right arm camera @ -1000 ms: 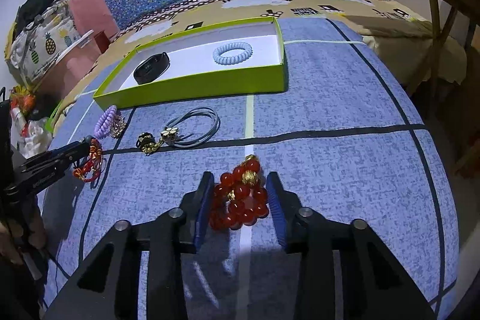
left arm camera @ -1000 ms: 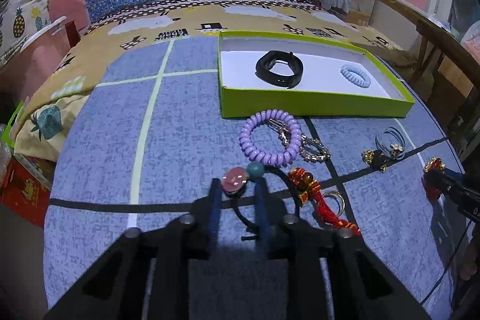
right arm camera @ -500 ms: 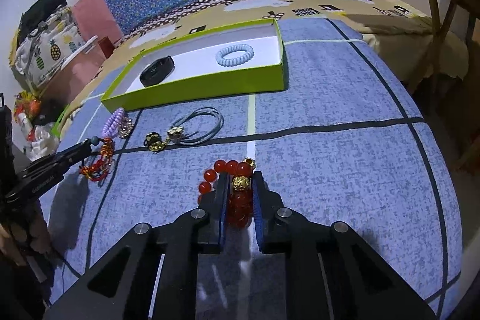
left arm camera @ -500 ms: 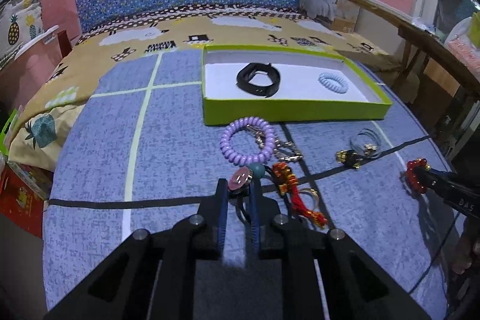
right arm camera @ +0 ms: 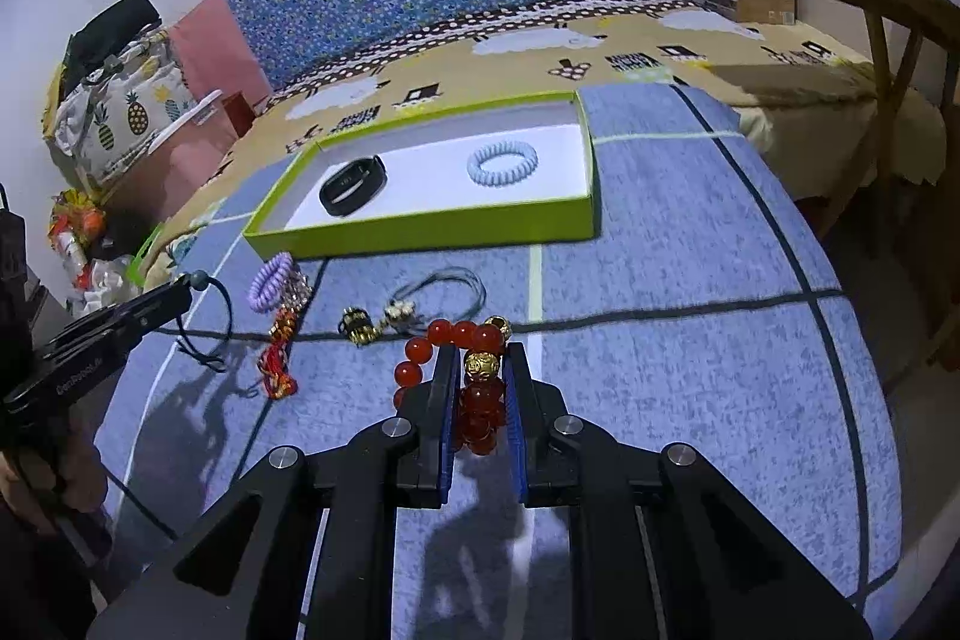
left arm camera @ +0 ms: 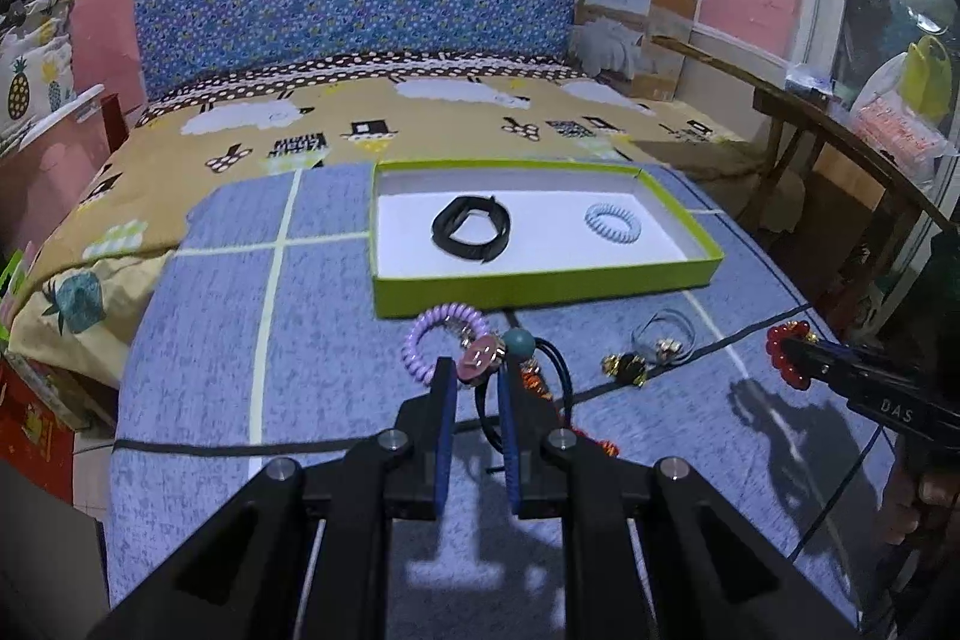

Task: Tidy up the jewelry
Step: 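Lower both held items into the green box and open both tools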

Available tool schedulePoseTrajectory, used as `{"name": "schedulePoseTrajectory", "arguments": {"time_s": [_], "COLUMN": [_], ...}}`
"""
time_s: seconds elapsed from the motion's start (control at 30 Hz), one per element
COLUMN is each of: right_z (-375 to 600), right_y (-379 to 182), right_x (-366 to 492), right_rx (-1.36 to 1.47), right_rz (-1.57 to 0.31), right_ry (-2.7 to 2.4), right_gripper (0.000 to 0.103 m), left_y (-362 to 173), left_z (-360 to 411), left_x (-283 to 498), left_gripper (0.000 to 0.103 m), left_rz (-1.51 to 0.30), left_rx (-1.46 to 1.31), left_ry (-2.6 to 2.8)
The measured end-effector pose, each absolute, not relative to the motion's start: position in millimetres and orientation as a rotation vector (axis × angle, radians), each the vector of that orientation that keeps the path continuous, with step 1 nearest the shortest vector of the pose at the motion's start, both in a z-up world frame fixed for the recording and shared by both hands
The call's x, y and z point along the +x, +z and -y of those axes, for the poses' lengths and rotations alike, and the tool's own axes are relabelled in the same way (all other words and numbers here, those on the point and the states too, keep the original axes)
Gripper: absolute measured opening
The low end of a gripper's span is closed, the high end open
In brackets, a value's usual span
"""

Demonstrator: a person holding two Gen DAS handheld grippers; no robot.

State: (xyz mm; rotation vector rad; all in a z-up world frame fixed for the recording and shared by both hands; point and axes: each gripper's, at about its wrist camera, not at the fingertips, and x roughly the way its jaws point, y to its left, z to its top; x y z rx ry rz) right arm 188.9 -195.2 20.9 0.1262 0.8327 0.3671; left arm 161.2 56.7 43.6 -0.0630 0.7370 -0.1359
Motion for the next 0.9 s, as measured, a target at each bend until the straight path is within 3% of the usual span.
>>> {"name": "schedulePoseTrajectory", "arguments": {"time_s": [0.6, 0.9], "right_z": [172.9, 162.6], "right_y": [46.1, 32.0], "right_x": [260.0, 315.4], "right_rx": [0.065, 0.029], "right_rz": [-0.783, -0.842], "right_ry": [0.395, 0.373], "right_gripper": [0.014, 0.014], "left_y": [59.7, 39.2], "left_z": [-62.3, -60.0], "left_x": [241.7, 284.8], "left_gripper": [0.014, 0.014], "left_rz": [-0.717, -0.79], "left_rx": [-0.075, -0.054], "left_ry": [-0.118, -0.095]}}
